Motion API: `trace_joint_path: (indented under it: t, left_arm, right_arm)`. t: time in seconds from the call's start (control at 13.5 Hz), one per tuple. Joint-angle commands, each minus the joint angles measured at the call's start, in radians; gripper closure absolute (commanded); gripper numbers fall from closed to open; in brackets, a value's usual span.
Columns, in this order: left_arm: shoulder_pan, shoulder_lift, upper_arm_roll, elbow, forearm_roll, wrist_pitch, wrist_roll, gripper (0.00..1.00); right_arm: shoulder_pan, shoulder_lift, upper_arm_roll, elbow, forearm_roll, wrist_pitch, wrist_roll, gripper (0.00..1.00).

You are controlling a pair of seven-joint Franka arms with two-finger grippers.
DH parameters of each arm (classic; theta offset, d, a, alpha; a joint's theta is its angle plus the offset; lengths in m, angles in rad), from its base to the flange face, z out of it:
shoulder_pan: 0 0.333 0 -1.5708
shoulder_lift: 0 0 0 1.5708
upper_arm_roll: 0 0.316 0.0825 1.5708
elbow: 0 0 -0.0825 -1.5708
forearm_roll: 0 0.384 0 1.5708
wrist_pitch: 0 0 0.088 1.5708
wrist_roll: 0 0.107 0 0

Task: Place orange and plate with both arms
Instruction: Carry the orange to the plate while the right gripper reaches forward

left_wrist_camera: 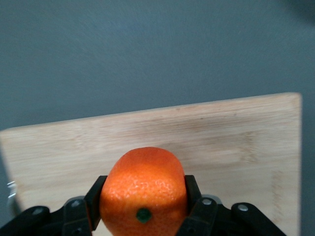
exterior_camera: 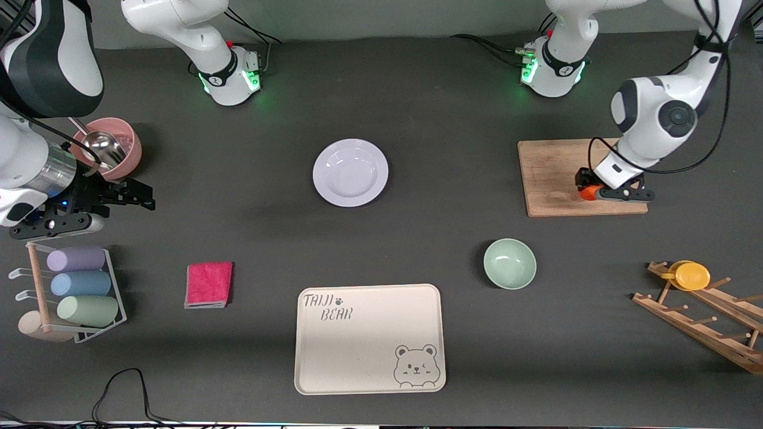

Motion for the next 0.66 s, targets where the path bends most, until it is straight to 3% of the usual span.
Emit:
trace_joint_path:
  t: [0.0,0.3,0.52,0.59]
  left_arm:
    - [-0.032,-0.121,0.004,0.197,0.006,-0.353,-0.044,0.53]
    - [-0.133,-0.158,-0.002,0.416,-0.005,-0.616,-0.224,0.53]
    - [-0.287,-0.156,-0.037,0.495,-0.01,-0.676,-0.497,0.53]
    - [-0.333,-0.153,-0.06,0.501,-0.022,-0.667,-0.592,0.53]
  right_arm:
    - [0.008,0.002,-0.008,0.012,0.015,0.004,0.025,0.0]
    - [0.008,-0.015,-0.01,-0.029,0.067,0.004,0.047,0.0]
    - [0.005,-0.056,-0.031,-0.115,0.156,0.006,0.049,0.0]
    - [0.007,-0.056,-0.051,-0.146,0.228,0.021,0.049,0.0]
